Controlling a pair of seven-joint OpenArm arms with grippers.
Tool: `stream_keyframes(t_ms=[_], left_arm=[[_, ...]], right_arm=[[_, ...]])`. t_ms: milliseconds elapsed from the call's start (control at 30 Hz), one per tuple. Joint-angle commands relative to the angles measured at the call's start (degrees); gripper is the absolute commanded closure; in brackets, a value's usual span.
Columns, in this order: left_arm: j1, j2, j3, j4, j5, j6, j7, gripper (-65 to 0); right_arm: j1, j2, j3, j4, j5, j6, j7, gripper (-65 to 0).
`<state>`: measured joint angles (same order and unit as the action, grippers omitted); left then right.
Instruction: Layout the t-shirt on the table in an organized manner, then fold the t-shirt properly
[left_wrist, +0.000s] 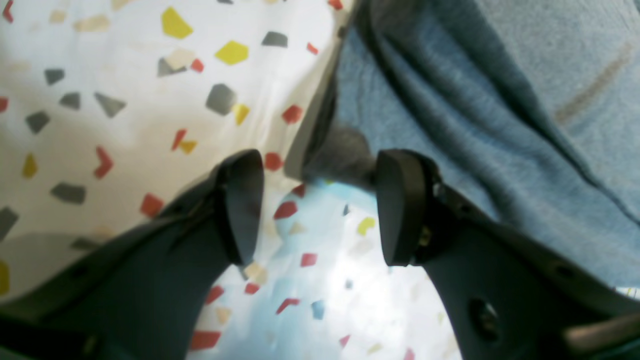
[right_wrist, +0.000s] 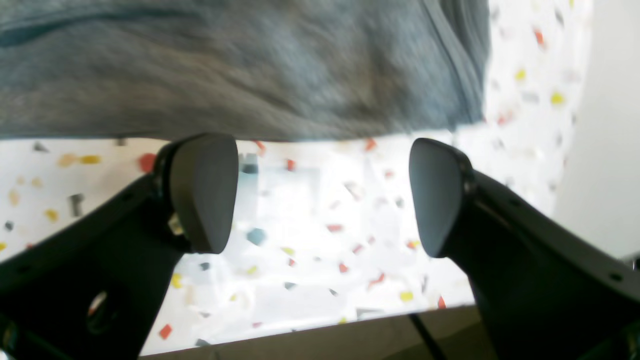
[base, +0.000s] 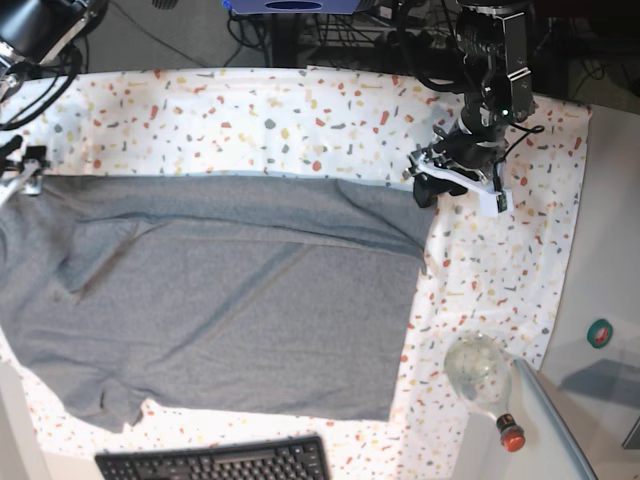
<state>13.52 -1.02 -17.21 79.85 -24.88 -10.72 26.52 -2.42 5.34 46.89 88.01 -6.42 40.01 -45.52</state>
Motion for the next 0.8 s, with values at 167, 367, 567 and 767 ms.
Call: stream_keyframes(t_ms=[167, 367, 567, 767], left_arm=[[-0.5, -0.6, -0.2, -1.0, -6.3, -0.4, -1.1, -52.2], [-2.1, -0.6, -0.1, -4.8, -6.5, -0.4, -1.1, -45.7], [-4.0, -0.6, -0.1, -8.5, -6.5, -0.4, -1.1, -26.8], [-4.0, -0.6, -0.1, -8.2, -6.5, -0.4, -1.0, 0.0]], right_arm=[[0.8, 0.4, 0.5, 0.8, 0.3, 0.0, 0.8, -50.1], [1.0, 0.2, 2.2, 0.8, 0.3, 0.0, 0.8, -50.1], [7.8, -3.5, 20.8, -0.7, 0.4, 0.0, 0.6, -50.1], [13.7, 0.2, 27.3, -14.1, 0.4, 0.0, 0.6, -50.1]])
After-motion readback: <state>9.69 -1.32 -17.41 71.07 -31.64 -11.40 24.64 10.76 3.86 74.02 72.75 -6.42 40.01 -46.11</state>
